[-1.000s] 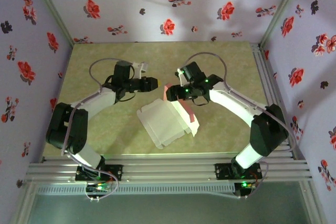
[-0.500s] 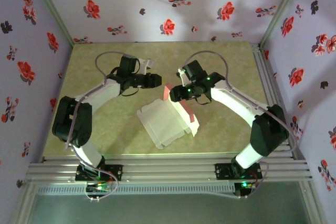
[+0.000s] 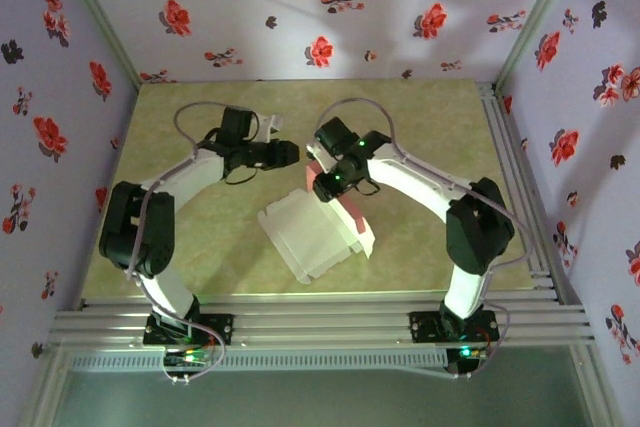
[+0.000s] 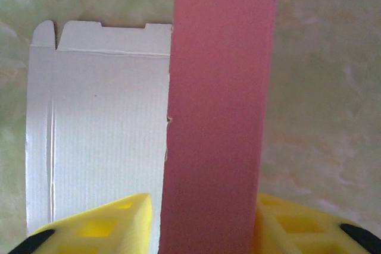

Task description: Fold the paper box

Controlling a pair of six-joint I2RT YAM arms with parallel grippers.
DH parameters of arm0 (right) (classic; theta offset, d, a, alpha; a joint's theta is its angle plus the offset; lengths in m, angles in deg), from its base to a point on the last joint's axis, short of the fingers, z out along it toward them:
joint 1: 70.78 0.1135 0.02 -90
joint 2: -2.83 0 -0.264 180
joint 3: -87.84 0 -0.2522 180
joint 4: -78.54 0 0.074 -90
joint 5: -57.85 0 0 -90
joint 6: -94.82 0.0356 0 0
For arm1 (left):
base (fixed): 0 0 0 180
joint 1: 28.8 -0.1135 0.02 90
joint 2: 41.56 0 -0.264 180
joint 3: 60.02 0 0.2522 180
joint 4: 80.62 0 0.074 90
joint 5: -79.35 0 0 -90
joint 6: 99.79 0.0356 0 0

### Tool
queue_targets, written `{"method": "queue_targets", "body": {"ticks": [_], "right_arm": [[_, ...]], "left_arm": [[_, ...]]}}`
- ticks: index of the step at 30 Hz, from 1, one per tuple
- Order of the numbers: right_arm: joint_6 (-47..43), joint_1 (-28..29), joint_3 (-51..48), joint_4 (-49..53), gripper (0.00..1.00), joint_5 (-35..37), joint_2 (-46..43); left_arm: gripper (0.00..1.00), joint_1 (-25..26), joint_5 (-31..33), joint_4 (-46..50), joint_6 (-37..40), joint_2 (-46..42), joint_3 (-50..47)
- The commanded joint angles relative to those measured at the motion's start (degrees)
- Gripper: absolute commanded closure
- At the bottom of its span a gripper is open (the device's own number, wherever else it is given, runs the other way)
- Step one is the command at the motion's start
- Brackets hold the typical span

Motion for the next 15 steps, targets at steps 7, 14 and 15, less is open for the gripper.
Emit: {"method": "queue_targets", "body": {"ticks": [7, 14, 15], "right_arm": [[-13.5, 4.4, 15.4, 7.9, 0.59, 7.8, 10.8], [-12.4, 4.3, 16.2, 7.0, 0.47, 5.1, 9.9], [-11.5, 4.2, 15.3, 6.4, 0.44, 4.3, 9.1]], "left_arm": [[0.63, -3.8, 0.4, 0.3, -2.7, -7.5, -6.3], [0.62, -3.7, -1.0, 0.3, 1.1, -8.7, -8.1], [0.61, -3.7, -1.1, 0.1, 1.1, -8.3, -8.0]]}}
